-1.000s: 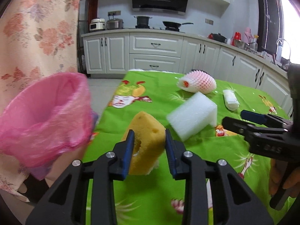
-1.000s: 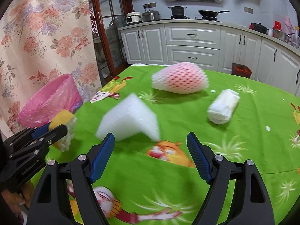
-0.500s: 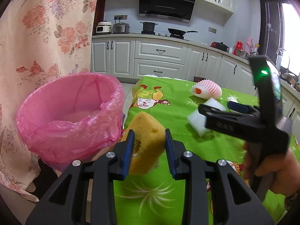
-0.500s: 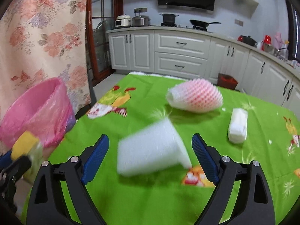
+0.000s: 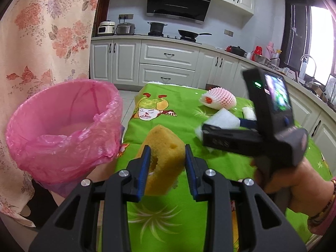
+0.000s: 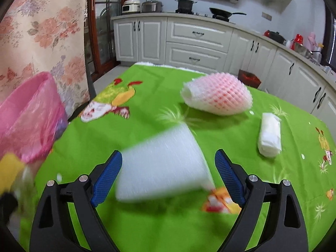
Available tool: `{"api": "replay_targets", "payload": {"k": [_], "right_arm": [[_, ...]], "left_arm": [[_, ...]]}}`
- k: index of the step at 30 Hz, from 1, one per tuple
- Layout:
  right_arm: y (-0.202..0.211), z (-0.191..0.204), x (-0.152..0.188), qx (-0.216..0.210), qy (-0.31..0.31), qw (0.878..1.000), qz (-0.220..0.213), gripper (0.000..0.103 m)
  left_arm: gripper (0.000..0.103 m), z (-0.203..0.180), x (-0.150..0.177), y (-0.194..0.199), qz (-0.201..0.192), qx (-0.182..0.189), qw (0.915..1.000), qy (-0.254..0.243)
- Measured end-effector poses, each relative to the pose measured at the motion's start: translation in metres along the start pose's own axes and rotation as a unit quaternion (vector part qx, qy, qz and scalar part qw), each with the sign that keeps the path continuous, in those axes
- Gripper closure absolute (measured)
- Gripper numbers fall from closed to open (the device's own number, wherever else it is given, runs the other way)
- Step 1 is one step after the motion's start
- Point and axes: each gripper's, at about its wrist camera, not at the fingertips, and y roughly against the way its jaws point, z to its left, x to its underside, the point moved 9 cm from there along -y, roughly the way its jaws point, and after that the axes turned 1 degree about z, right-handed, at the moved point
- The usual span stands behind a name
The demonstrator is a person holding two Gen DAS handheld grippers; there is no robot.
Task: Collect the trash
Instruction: 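Grasp a yellow sponge with the left gripper while the right grasps a white foam block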
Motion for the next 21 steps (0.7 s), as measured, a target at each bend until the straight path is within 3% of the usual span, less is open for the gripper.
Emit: {"api": "replay_targets", "payload": {"k": [5,14,21], "right_arm": [[0.027,-0.041,0.022,0.000,-0.007,1.000,0.005,0.019],[0.059,-0.120,0.064,0.020,-0.069,0.997,0.010,0.019],[0.062,-0.115,0.057,-0.030,-0.094,0.995,0.000,0.019]], "left_arm": [[0.072,-0.016,-0.007,0.000,-0.006,0.003,1.0000,-0.003],[0.072,-0.080,-0.003,0.001,-0.007,0.023,0.9993,-0.027],[0.071,-0.093,-0.006,0.012,-0.015,0.006,0.9991,-0.039]]}}
